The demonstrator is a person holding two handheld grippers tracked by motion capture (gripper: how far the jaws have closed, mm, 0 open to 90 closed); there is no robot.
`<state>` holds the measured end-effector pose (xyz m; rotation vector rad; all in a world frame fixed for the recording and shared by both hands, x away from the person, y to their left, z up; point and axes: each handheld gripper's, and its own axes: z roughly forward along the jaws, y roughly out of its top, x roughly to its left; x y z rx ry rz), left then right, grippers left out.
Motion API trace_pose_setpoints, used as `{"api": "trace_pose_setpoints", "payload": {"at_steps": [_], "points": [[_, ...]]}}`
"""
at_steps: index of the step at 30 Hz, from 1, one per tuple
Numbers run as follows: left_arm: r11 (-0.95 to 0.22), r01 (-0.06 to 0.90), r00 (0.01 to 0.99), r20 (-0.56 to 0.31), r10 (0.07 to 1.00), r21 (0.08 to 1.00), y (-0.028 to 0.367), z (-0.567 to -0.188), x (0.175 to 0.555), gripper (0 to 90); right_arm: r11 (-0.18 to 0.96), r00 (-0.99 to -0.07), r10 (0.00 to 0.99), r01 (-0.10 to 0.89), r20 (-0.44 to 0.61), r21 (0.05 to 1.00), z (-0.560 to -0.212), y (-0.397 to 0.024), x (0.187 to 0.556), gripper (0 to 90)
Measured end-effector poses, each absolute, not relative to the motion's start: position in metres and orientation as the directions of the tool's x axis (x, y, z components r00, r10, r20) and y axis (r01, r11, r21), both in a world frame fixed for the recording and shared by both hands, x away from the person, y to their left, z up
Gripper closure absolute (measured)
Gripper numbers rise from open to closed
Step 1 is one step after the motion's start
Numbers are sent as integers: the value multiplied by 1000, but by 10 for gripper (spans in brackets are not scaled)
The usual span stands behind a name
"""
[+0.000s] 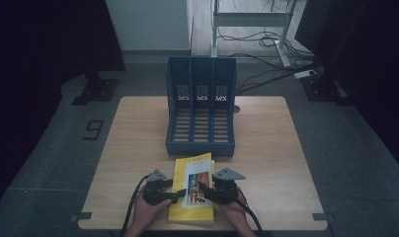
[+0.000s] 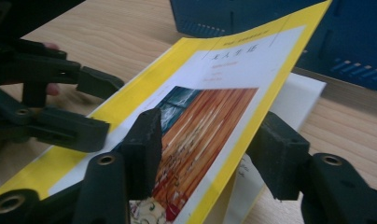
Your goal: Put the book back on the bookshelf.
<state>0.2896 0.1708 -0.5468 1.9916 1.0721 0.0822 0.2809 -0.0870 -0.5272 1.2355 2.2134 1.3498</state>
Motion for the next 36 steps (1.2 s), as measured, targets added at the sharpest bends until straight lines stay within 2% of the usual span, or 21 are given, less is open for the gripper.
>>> {"api": "trace_pose_setpoints", "payload": {"at_steps": [8, 15, 19, 26, 31, 36], "points": [[-257, 663, 627, -335, 703, 703, 173, -547, 291, 240, 232, -619, 767, 510, 166, 829, -527, -88, 282, 604], [-266, 647, 622, -293, 726, 714, 168, -547, 290, 246, 276, -612, 775, 553, 158, 786, -537, -89, 286, 605], [-262, 650, 621, -301, 723, 713, 169, -548, 290, 247, 281, -617, 772, 549, 154, 787, -537, -89, 287, 608], [-260, 654, 621, -308, 721, 711, 170, -548, 291, 247, 317, -648, 761, 414, 31, 853, -525, -84, 275, 597], [-256, 659, 620, -318, 717, 708, 171, -547, 291, 247, 306, -658, 752, 407, 44, 860, -521, -84, 273, 603], [-257, 658, 621, -317, 717, 708, 171, -548, 291, 247, 292, -650, 755, 446, 82, 846, -524, -88, 278, 557]]}}
